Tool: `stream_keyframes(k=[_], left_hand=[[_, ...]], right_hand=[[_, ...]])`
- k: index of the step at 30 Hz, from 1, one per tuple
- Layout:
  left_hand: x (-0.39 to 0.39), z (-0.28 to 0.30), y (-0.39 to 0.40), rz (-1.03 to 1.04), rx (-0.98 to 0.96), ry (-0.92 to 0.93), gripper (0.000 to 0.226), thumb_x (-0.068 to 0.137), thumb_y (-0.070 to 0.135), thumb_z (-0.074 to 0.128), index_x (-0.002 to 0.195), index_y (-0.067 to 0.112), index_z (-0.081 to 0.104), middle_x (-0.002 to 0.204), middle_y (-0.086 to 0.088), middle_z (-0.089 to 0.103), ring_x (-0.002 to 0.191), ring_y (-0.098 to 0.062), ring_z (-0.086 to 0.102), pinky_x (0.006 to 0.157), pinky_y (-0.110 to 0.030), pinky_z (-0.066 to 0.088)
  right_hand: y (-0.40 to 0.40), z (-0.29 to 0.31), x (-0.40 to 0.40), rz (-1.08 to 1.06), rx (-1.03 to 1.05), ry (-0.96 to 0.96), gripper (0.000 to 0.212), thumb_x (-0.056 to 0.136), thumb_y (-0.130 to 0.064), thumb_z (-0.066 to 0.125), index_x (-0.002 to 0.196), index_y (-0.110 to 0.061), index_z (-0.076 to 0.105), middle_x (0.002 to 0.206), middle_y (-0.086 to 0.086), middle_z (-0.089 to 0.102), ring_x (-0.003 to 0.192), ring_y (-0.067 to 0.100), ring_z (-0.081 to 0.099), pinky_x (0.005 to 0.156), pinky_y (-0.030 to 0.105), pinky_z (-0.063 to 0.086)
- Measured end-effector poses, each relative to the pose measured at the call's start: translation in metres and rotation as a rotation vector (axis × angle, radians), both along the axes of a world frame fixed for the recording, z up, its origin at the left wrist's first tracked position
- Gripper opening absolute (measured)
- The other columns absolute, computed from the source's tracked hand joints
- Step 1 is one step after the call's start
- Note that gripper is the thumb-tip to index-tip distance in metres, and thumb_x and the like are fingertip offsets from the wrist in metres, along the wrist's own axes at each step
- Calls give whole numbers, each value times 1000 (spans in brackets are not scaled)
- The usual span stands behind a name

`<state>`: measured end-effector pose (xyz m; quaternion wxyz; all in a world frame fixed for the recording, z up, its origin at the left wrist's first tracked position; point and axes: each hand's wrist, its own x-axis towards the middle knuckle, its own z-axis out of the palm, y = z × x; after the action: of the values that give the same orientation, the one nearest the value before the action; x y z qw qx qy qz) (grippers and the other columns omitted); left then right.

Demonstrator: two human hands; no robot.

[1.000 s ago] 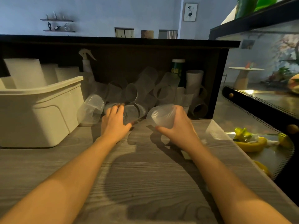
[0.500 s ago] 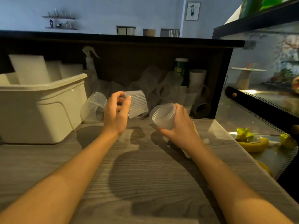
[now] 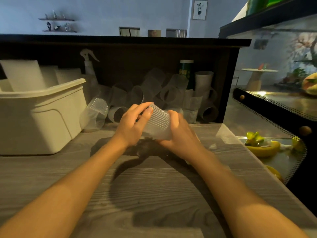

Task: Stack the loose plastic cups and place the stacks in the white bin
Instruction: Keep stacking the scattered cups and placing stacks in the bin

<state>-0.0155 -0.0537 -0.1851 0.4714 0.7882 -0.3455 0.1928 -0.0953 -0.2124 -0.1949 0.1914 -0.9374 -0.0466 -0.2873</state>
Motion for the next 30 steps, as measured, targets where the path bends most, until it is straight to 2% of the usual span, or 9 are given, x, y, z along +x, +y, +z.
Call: stream_keyframes(k=[3,7,10,13,18,23,25,27,30], left_hand=[[1,-7,-5,74,156,-22,59,84,67,41,127,29,56,107,8,48,91,-2,51,73,-15,40],[-9,-13,-16,-48,212,86,80,82,76,28,143,26,43,120,6,41,112,-9,46,94,-25,40],[-14,-13,-20,-53,195,136,76,88,70,24,150,28,33,129,9,37,125,-11,38,105,-31,35],[-17,-15,-22,2,135,143,66,95,64,34,150,27,32,142,7,36,130,-13,39,108,-38,37],[-11,-25,-21,122,146,193,66,97,50,47,152,16,30,150,0,33,134,-17,40,109,-35,36],[8,-28,-24,218,89,284,59,96,54,47,141,16,48,137,-3,50,123,-18,51,105,-35,42],[16,-25,-30,263,51,427,60,89,68,43,117,19,62,119,-4,63,106,-19,61,98,-39,49],[20,-16,-39,333,82,532,73,76,84,35,96,21,64,101,-6,67,91,-23,66,89,-44,54],[26,-6,-58,406,109,619,89,69,88,39,110,12,64,105,-10,67,87,-26,67,84,-40,56]], right_hand=[[1,0,-1,70,19,42,85,73,-36,80,140,-22,28,135,2,39,122,17,42,93,37,48],[-1,0,0,60,37,70,82,73,-35,80,137,-23,30,136,2,39,121,19,45,94,40,48],[-14,6,0,11,33,99,82,74,-34,79,138,-19,30,136,5,39,122,22,44,96,37,43],[-34,15,-3,-84,111,79,81,72,-35,80,135,-16,33,130,6,41,116,25,47,94,38,44],[-58,23,-13,-184,223,74,78,76,-39,78,134,-18,30,126,3,40,99,14,42,77,31,41],[-69,17,-23,-257,229,89,82,75,-39,80,137,-22,28,134,2,39,114,21,47,93,41,49],[-68,8,-27,-250,263,73,81,75,-39,79,136,-22,29,131,0,40,115,20,46,93,39,47],[-67,3,-26,-211,278,77,79,75,-41,78,135,-22,29,129,-1,41,113,18,47,93,39,47],[-65,2,-23,-175,310,67,78,75,-40,79,134,-24,30,128,-2,41,113,17,47,93,40,49]])
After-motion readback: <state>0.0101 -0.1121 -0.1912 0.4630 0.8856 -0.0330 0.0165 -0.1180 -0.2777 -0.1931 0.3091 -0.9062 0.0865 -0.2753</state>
